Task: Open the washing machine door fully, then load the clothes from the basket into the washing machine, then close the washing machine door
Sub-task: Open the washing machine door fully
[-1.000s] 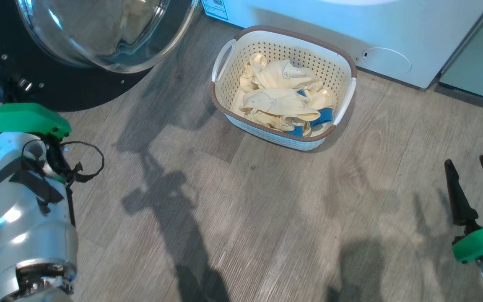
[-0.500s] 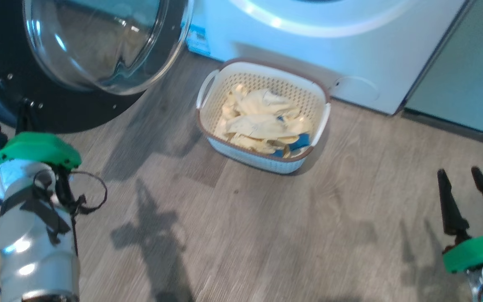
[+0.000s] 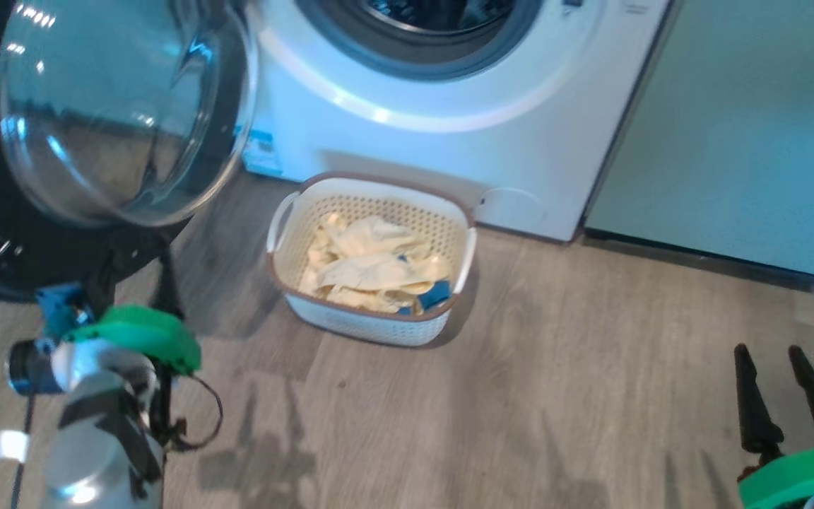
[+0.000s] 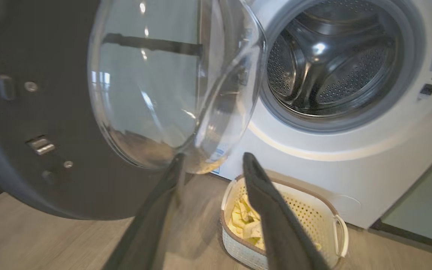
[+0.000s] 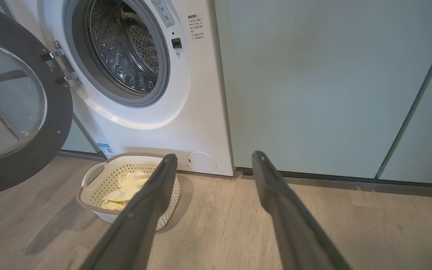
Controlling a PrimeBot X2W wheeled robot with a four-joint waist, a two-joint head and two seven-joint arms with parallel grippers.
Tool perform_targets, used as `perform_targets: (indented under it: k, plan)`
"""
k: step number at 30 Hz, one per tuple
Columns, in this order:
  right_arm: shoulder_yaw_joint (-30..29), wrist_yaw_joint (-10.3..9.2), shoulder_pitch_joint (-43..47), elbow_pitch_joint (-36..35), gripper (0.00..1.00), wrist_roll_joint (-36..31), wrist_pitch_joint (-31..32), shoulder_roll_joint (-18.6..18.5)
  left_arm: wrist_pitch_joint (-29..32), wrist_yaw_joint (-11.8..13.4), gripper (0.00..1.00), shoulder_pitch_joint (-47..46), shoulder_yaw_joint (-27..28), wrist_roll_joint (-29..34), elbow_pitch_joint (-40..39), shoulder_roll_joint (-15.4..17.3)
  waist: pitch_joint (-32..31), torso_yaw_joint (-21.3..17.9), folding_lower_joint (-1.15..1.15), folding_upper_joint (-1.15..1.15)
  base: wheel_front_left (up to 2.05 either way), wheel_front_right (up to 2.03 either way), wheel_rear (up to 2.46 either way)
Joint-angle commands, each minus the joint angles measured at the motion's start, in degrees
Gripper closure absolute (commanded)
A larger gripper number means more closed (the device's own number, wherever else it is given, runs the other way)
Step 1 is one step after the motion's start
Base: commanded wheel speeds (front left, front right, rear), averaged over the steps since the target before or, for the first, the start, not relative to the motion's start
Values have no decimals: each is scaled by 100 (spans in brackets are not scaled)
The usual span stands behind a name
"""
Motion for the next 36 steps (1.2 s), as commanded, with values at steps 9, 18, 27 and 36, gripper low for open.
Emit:
perform_targets:
  k: [9, 18, 27, 36]
  plan:
    - [30, 1, 80, -199, 0, -86, -56, 9, -36, -7, 0, 448, -864, -340, -458, 335, -407, -713, 1, 0, 0, 0, 0]
    - [46, 1, 175, -200, 0, -89, -56, 1, -36, -8, 0, 698, -1144, -654, -668, 365, -518, -1147, 1, 0, 0, 0, 0]
    - [-24, 1, 289, -218, 0, -129, -56, 12, -36, -8, 0, 819, -1270, -924, -625, 379, -650, -1405, 1, 0, 0, 0, 0]
    - [-30, 1, 356, -248, 0, -144, -56, -3, -36, -8, 0, 968, -1211, -864, -639, 445, -790, -1526, 1, 0, 0, 0, 0]
